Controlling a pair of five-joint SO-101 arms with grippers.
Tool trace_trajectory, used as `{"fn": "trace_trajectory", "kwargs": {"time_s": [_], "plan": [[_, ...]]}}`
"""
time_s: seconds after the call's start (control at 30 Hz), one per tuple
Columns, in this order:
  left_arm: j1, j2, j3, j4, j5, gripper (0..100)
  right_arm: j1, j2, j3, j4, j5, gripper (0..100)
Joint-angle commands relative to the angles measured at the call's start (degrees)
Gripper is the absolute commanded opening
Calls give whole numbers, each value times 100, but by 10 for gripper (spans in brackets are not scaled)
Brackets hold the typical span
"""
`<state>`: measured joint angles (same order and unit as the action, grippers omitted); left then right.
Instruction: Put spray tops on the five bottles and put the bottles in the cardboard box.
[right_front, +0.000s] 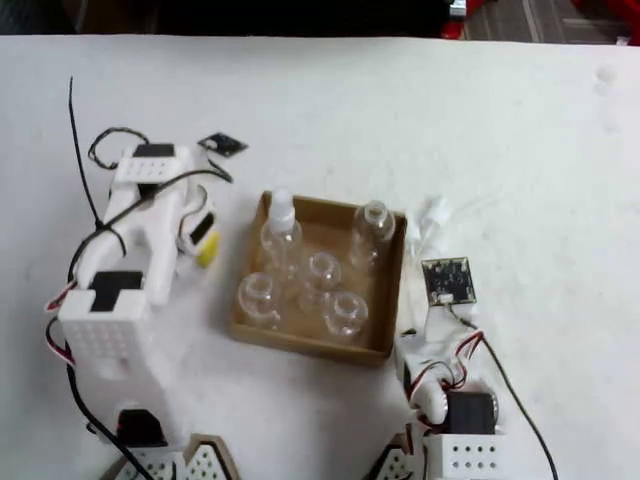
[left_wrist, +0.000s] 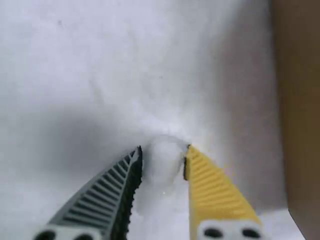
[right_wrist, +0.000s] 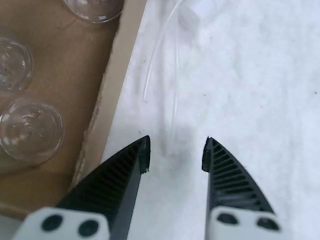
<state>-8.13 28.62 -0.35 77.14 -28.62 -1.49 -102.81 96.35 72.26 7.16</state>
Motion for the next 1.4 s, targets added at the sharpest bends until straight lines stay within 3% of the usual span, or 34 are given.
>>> {"fn": "trace_trajectory", "kwargs": {"time_s": [0.0, 0.17, 0.57, 0.77, 0.97, 1.07, 1.17, 1.37], "plan": [[-4, -48, -264, -44, -44, 42, -4, -22, 53, 48, 18, 152], [-4, -171, -844, 308, 9, 20, -4, -22, 53, 48, 18, 152], [-136, -479, -3305, 2593, 26, 20, -4, -22, 53, 48, 18, 152], [-171, -1499, -3077, 2523, 18, 20, -4, -22, 53, 48, 18, 152], [145, -3618, -2163, 2514, 26, 20, -4, -22, 53, 48, 18, 152], [426, -4760, -1046, 2426, 26, 20, -4, -22, 53, 48, 18, 152], [725, -5859, 70, 1811, 202, 20, -4, -22, 53, 48, 18, 152], [1112, -8048, 1943, -527, 1855, 20, -4, -22, 53, 48, 18, 152]]}}
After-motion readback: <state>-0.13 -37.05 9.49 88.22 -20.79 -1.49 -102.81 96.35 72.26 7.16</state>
